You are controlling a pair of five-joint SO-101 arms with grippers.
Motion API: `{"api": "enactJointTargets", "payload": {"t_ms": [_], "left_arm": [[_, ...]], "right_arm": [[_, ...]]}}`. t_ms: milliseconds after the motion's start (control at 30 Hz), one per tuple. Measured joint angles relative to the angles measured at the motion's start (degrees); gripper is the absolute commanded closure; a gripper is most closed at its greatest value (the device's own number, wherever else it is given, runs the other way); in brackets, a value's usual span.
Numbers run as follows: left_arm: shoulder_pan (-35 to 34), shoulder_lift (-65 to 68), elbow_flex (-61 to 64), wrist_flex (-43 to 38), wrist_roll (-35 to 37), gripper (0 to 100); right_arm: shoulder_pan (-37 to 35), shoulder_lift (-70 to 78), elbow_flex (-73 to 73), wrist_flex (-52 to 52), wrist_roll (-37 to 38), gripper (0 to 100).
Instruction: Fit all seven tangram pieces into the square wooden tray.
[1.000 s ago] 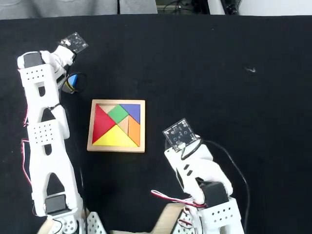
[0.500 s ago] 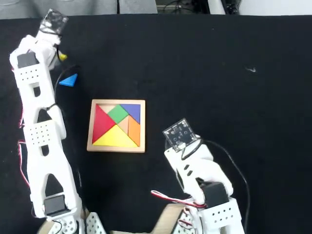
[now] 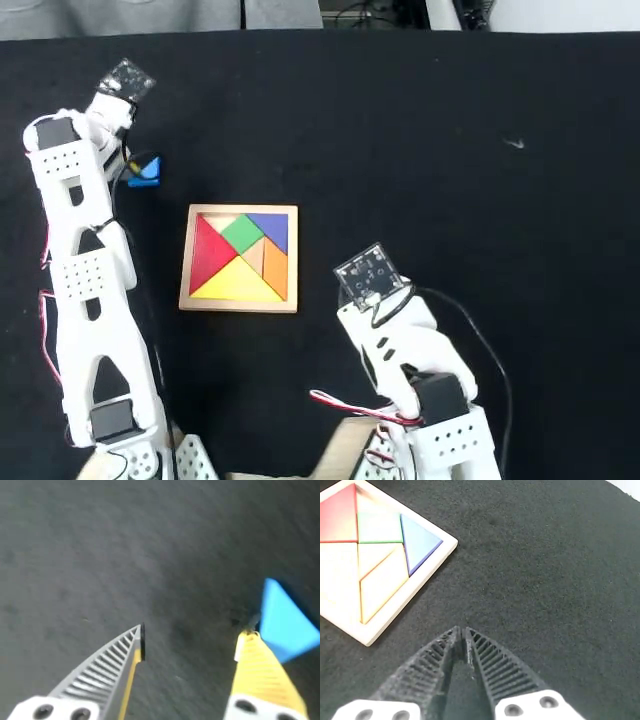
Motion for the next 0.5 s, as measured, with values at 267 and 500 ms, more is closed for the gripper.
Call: {"api": "enactJointTargets", "payload": {"t_ms": [267, 500], "left_arm": [[2.5, -1.5, -0.4, 11.7, -2.7, 70], [5.2, -13.8, -0.3, 16.5, 10.6, 70]], "right_arm": [[0.0, 0.0, 0.0, 0.0, 0.0, 98.6], [0.0, 0.0, 0.0, 0.0, 0.0, 98.6]]}}
